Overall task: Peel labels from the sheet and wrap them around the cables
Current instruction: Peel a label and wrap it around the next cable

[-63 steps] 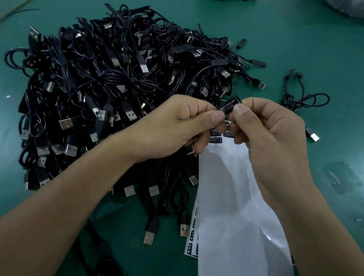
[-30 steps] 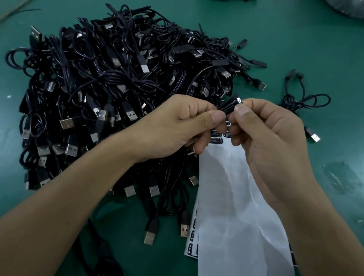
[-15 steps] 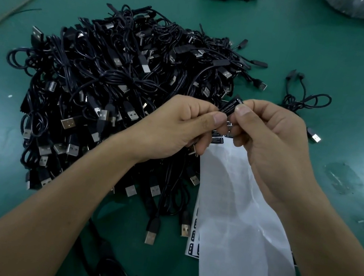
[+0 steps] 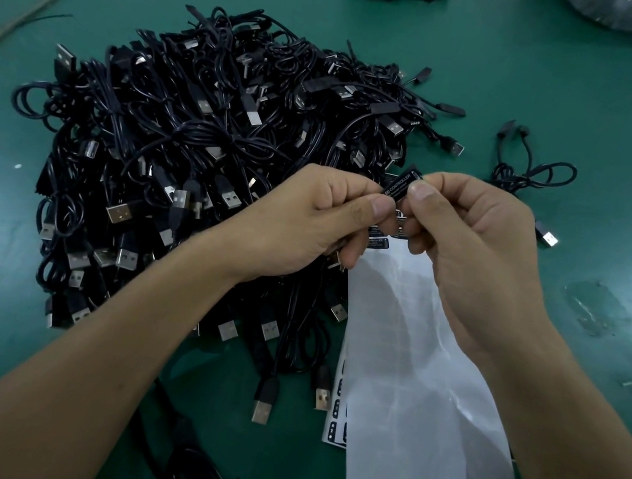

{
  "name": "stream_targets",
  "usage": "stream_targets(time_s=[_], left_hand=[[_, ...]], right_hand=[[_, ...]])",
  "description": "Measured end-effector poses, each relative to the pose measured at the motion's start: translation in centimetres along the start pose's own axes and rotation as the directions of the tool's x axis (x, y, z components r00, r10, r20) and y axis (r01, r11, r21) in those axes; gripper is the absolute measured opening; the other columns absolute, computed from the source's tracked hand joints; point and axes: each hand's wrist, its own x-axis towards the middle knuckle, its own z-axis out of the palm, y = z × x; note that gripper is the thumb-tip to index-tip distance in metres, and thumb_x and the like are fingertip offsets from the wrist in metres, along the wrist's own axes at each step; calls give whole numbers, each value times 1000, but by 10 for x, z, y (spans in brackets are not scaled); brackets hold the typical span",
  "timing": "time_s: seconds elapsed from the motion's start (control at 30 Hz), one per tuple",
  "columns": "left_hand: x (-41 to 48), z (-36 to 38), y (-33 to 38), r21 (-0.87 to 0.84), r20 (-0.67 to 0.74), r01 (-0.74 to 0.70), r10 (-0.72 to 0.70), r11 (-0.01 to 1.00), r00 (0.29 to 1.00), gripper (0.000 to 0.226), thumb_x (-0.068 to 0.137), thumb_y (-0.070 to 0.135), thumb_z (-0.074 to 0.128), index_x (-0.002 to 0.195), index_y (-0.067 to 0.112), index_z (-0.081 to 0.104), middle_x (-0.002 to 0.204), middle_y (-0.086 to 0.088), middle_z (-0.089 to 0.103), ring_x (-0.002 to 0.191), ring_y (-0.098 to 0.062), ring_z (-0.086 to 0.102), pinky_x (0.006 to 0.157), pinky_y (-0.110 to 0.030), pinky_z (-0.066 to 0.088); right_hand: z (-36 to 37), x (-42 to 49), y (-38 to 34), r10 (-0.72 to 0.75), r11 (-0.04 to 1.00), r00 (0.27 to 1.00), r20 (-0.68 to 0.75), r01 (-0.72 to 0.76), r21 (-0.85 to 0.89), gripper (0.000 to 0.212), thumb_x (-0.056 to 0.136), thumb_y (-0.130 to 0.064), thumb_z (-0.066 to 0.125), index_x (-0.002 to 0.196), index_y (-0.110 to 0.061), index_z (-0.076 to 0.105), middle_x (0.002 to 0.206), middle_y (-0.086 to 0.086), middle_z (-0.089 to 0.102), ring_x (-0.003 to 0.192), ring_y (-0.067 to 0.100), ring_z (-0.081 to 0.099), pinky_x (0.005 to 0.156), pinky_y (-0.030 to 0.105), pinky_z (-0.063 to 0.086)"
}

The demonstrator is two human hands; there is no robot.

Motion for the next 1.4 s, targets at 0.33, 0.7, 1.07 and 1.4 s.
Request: stream_targets(time_s=[0.33, 0.7, 1.07, 1.4], left_hand=[[1, 0, -2, 13, 2, -15, 15, 1000, 1000, 27, 106, 21, 46, 91, 11, 67, 50, 6, 58, 44, -3, 42, 49, -10, 34], [0, 0, -1, 18, 7, -16, 16, 1000, 1000, 27, 106, 19, 46, 91, 11, 67, 49, 7, 58, 45, -2, 42, 50, -10, 34], [0, 1, 0, 24, 2, -17, 17, 1000, 1000, 28, 106, 19, 46, 91, 11, 67, 49, 7, 57, 43, -2, 41, 49, -11, 33], [0, 0, -1, 6, -15, -29, 30, 1000, 999, 30, 107, 20, 46, 91, 7, 68, 49, 3, 57, 50, -27, 37, 47, -16, 31]], right_hand=[[0, -1, -1, -10, 1000, 1000, -16, 9, -14, 18, 98, -9, 60, 82, -12, 68, 72, 8, 67, 63, 11, 55, 60, 20, 47], [1, -1, -1, -13, 1000, 999, -33, 12, -14, 18, 97, -9, 61, 81, -12, 68, 70, 6, 66, 61, 9, 55, 58, 18, 46], [1, -2, -2, -40, 999, 998, -52, 39, -33, 17, 96, -9, 64, 80, -13, 69, 65, 0, 66, 58, 7, 55, 57, 18, 47], [2, -1, -1, -125, 988, 988, -90, 116, -98, 17, 93, -13, 70, 78, -21, 70, 66, -6, 71, 62, 8, 63, 59, 16, 47]])
